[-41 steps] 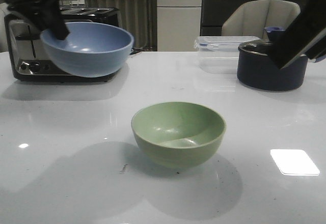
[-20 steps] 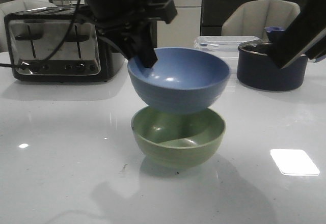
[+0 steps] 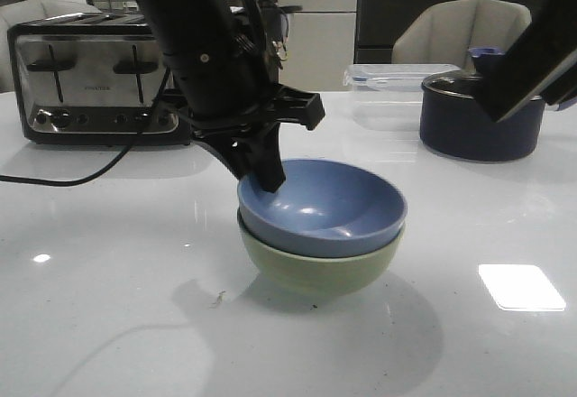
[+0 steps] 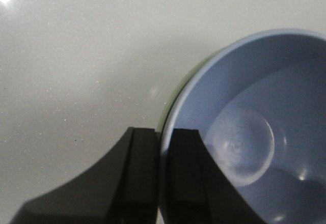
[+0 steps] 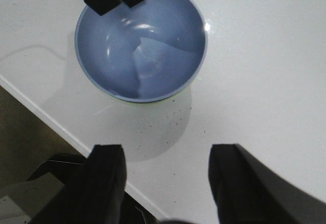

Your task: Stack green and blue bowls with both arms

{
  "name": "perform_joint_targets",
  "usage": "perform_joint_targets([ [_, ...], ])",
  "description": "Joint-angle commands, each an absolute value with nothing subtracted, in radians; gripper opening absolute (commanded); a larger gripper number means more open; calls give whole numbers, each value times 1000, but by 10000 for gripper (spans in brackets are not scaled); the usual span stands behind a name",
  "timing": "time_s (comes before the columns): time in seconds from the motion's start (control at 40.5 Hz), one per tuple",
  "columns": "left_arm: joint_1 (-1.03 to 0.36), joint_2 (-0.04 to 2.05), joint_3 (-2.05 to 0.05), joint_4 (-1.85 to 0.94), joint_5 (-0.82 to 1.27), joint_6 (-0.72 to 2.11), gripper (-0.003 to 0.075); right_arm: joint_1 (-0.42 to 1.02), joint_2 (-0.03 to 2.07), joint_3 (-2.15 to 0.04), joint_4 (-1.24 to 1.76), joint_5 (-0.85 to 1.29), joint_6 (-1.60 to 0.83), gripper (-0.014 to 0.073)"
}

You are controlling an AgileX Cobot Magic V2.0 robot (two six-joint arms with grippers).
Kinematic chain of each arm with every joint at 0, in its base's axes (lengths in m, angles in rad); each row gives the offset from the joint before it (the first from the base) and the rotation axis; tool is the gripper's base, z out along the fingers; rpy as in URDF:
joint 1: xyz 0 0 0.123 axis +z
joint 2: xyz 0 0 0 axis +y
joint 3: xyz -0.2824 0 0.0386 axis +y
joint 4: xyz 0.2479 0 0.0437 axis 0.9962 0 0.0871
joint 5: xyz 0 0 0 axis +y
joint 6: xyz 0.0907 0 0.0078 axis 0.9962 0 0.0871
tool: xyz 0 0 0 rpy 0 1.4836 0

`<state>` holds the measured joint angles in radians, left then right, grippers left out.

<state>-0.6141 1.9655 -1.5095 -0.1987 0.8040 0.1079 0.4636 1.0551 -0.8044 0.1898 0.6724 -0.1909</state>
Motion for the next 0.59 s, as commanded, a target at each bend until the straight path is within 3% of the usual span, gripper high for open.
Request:
perform_joint_targets([
  [0.0,-621,1913,-1548,-227,780,109,270,464,1036,-831,190,618,-201,476],
  [0.123,-621,1908,-1548,-229,795,109,372,464,1036,-831,190,618,-201,476],
  [0.567,-616,1643,-1441,-130,788,109,360,464,1036,-831,190,618,-201,476],
])
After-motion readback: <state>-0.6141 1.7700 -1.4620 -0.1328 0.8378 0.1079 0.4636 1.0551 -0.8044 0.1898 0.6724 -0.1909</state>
